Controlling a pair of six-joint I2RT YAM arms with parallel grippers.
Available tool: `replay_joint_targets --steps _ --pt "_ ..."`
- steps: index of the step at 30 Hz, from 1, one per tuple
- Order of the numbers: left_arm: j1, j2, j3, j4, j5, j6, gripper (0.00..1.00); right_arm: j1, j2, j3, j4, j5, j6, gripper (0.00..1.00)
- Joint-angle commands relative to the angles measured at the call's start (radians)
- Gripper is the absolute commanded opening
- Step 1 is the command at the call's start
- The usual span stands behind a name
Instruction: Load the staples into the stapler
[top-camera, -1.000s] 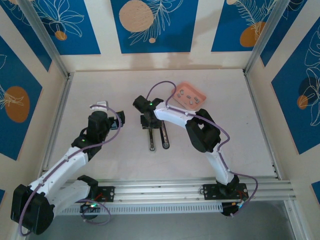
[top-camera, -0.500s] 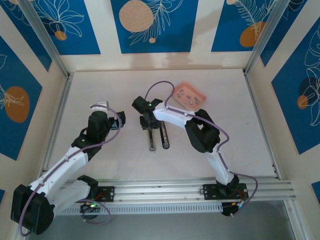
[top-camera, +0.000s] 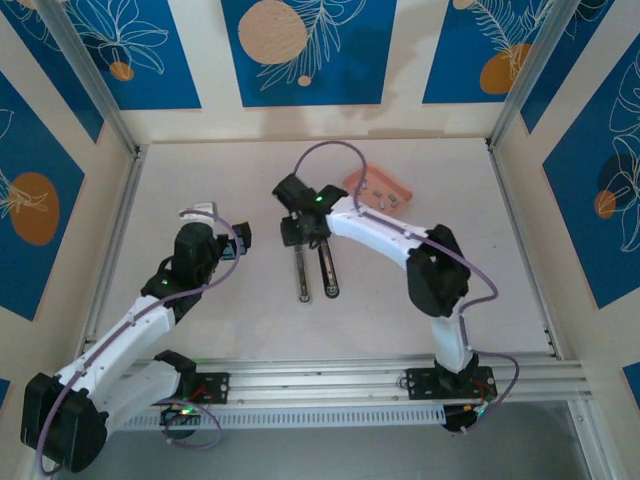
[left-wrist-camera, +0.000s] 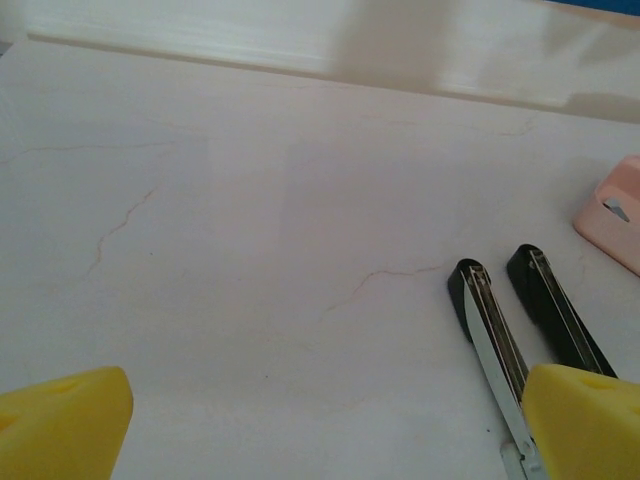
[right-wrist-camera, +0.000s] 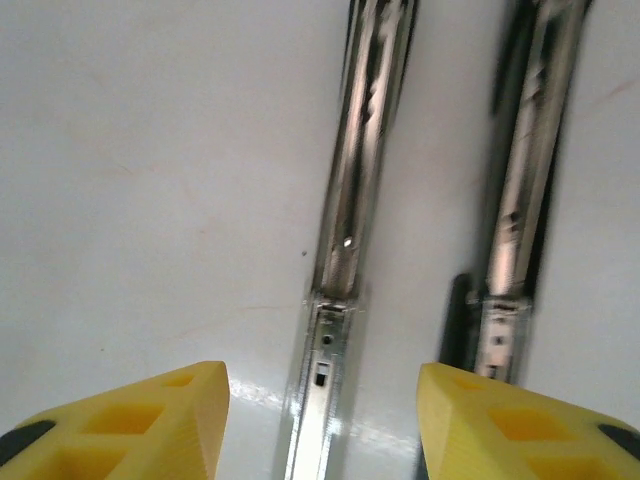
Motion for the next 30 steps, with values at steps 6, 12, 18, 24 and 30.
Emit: replay_joint_targets --steps 6,12,18,24,30 --pt "0.011 0.058 0.042 0.009 0.08 -0.011 1.0 -0.299 -0.002 0.014 -0.097 -0.076 -0.292 0.55" --pt "0.012 0.111 0.07 0.011 0.094 -0.011 1.0 -0.417 0.1 0.079 -0.097 -0.116 -0.387 0.56" --pt "0.013 0.144 0.088 0.013 0.096 -0.015 1.0 -0.459 0.2 0.151 -0.087 -0.121 -0.438 0.56" --pt "0.012 0.156 0.096 0.007 0.091 -0.012 1.0 -0.491 0.26 0.185 -0.086 -0.139 -0.454 0.54" --pt "0.012 0.156 0.093 0.006 0.076 -0.02 1.0 -0.506 0.285 0.195 -0.122 -0.181 -0.447 0.52"
